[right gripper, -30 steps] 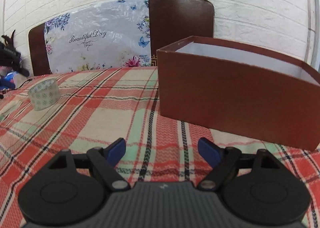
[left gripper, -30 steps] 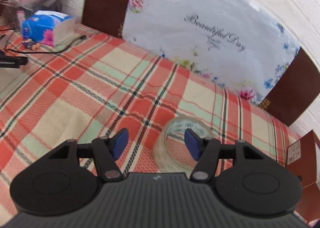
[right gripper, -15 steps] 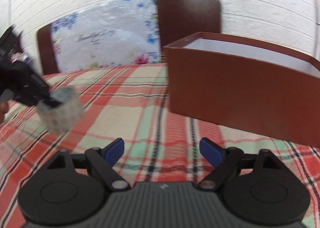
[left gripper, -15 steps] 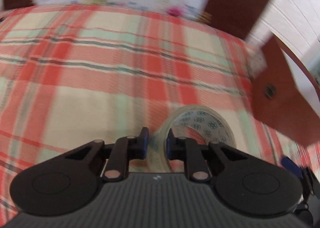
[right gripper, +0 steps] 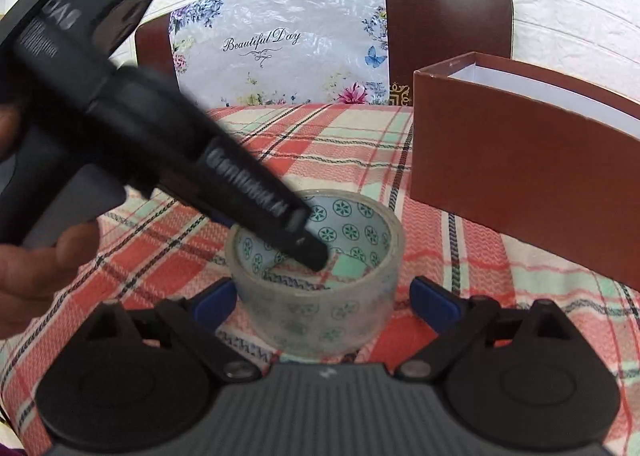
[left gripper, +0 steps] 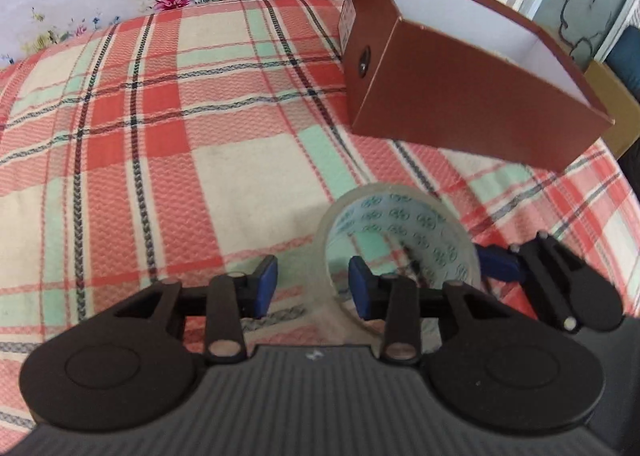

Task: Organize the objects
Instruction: 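Carry the clear tape roll into the brown box and release it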

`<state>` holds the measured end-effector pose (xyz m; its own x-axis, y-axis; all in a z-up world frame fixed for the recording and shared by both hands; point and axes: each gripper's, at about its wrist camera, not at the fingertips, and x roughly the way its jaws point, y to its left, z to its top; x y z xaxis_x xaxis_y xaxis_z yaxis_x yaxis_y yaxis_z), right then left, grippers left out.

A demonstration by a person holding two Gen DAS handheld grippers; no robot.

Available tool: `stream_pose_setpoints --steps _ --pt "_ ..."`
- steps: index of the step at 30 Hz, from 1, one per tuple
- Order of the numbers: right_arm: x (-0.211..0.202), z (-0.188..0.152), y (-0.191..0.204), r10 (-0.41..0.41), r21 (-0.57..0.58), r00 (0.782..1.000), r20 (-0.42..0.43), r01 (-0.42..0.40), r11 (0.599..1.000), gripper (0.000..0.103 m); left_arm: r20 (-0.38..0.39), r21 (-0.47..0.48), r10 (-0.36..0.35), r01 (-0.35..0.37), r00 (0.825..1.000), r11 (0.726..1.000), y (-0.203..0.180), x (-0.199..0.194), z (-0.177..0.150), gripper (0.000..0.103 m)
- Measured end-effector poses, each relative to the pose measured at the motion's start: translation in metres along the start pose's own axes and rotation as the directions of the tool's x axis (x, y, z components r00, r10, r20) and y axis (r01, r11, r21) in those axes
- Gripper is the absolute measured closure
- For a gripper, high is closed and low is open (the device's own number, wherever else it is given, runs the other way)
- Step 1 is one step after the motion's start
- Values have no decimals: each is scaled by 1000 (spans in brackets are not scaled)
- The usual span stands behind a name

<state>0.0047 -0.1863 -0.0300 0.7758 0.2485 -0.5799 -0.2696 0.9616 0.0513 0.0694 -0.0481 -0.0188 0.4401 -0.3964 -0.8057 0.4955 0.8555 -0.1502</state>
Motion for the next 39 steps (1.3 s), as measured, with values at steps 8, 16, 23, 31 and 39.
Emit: stream_pose_setpoints --steps 8,16,23,31,39 --pt "-34 13 4 -130 -46 968 213 142 989 13 157 63 -90 81 984 995 -34 -46 57 80" --pt "-46 71 -72 -405 35 828 387 426 904 1 258 169 -65 22 964 985 -120 -13 153 29" --pt "-37 55 -119 -464 174 836 293 431 885 2 313 150 -3 -47 950 988 -110 -19 127 29" --pt "-61 27 -114 -454 287 854 252 383 878 2 299 124 66 -108 952 986 -106 -31 108 28" --pt "-84 23 -114 -475 332 847 239 388 860 1 306 87 121 -154 944 984 -95 -46 85 24"
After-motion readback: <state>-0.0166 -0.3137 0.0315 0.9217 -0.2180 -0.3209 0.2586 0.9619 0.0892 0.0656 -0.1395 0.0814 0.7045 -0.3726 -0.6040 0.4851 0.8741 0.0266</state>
